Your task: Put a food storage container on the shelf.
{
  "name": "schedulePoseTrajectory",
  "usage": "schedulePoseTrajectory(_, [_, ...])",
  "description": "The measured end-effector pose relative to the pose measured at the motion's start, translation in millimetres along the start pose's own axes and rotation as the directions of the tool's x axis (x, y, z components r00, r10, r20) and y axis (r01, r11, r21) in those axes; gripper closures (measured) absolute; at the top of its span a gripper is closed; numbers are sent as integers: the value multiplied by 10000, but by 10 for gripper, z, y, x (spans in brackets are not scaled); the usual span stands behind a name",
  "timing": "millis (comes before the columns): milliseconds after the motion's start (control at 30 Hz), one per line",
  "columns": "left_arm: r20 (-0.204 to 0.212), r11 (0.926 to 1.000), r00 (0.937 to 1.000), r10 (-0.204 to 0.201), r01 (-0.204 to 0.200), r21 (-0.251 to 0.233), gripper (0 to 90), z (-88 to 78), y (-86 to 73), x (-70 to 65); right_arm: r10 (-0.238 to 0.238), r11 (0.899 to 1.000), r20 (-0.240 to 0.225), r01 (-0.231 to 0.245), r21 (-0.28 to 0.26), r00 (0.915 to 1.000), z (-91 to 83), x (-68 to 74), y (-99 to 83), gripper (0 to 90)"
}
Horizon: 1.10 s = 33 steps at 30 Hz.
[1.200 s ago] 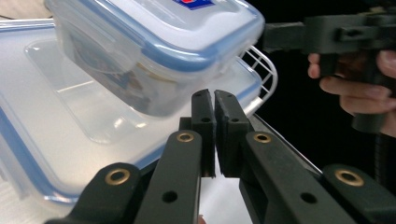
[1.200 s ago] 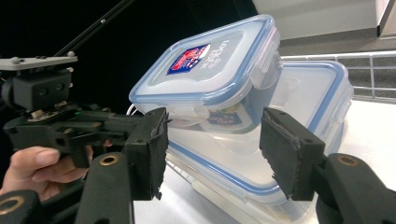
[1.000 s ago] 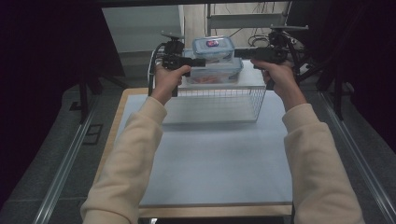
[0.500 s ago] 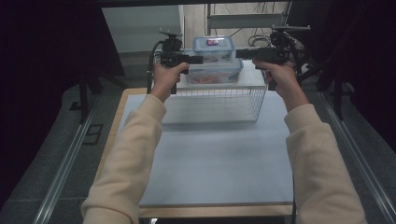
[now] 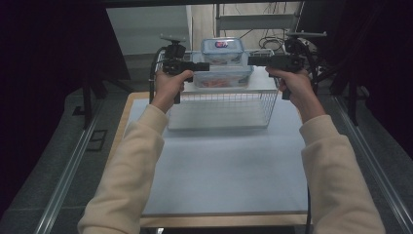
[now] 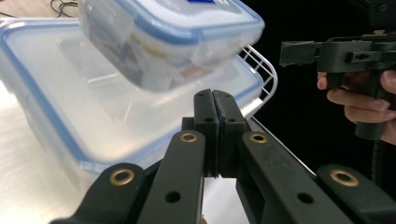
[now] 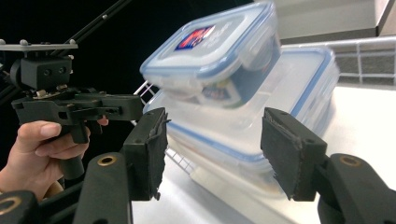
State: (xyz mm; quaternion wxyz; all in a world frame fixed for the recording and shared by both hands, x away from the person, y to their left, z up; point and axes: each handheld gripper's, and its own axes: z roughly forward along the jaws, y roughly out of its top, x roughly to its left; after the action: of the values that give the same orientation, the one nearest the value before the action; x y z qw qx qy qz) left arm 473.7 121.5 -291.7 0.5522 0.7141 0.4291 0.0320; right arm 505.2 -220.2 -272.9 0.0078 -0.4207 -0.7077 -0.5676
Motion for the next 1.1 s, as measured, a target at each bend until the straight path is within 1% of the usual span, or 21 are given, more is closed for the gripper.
schedulePoseTrajectory(67, [-28, 10000, 10000, 77, -76, 26, 895, -76, -88, -11, 5, 10000, -151, -6, -22, 9999, -18, 12, -76, 402])
schedulePoseTrajectory(200, [-1, 10000, 10000, -43, 43, -78, 896, -216, -270, -4, -42, 10000, -438, 39, -73, 9990, -79, 17, -233, 401])
schedulePoseTrajectory(267, [125, 9999, 9999, -52, 53, -127, 896, -276, -362, 12, -81, 9999, -537, 75, -98, 9985, -126, 7, -307, 401])
schedulePoseTrajectory(333, [298, 9995, 9994, -181, 189, -250, 896, -335, -464, 25, -82, 9998, -608, 72, -168, 9981, -181, -2, -377, 401])
schedulePoseTrajectory(400, [388, 9994, 9991, -152, 165, -320, 896, -379, -542, 34, -102, 9998, -695, 88, -205, 9975, -232, -11, -448, 402])
schedulePoseTrajectory(467, [576, 9985, 9979, -289, 315, -441, 894, -433, -636, 42, -158, 9997, -755, 142, -216, 9970, -281, -22, -524, 402])
schedulePoseTrajectory(500, [631, 9982, 9976, -290, 322, -501, 892, -471, -695, 48, -221, 9995, -760, 204, -230, 9969, -298, -28, -562, 402])
schedulePoseTrajectory(600, [685, 9973, 9972, -307, 351, -640, 888, -538, -837, 53, -366, 9992, -735, 355, -170, 9966, -353, -35, -687, 402])
schedulePoseTrajectory(700, [547, 9980, 9983, -198, 231, -596, 883, -577, -1007, 56, -449, 9989, -871, 436, -172, 9952, -393, -45, -846, 402])
schedulePoseTrajectory(833, [740, 9969, 9961, -471, 516, -593, 866, -596, -1255, 82, -452, 9990, -922, 445, -96, 9947, -412, -78, -1081, 399])
schedulePoseTrajectory(900, [701, 9970, 9966, -435, 478, -608, 823, -598, -1389, 74, -456, 9989, -882, 459, 9, 9951, -409, -95, -1206, 396])
schedulePoseTrajectory(967, [524, 9965, 9976, -445, 481, -690, 719, -601, -1510, 61, -420, 9991, -915, 423, 20, 9949, -412, -119, -1335, 395])
schedulePoseTrajectory(1033, [642, 9959, 9963, -568, 611, -666, 656, -598, -1662, 67, -404, 9991, -899, 411, 59, 9951, -413, -142, -1450, 394])
schedulePoseTrajectory(1100, [518, 9963, 9967, -624, 653, -564, 587, -588, -1781, 71, -341, 9992, -850, 356, 160, 9958, -414, -169, -1598, 388])
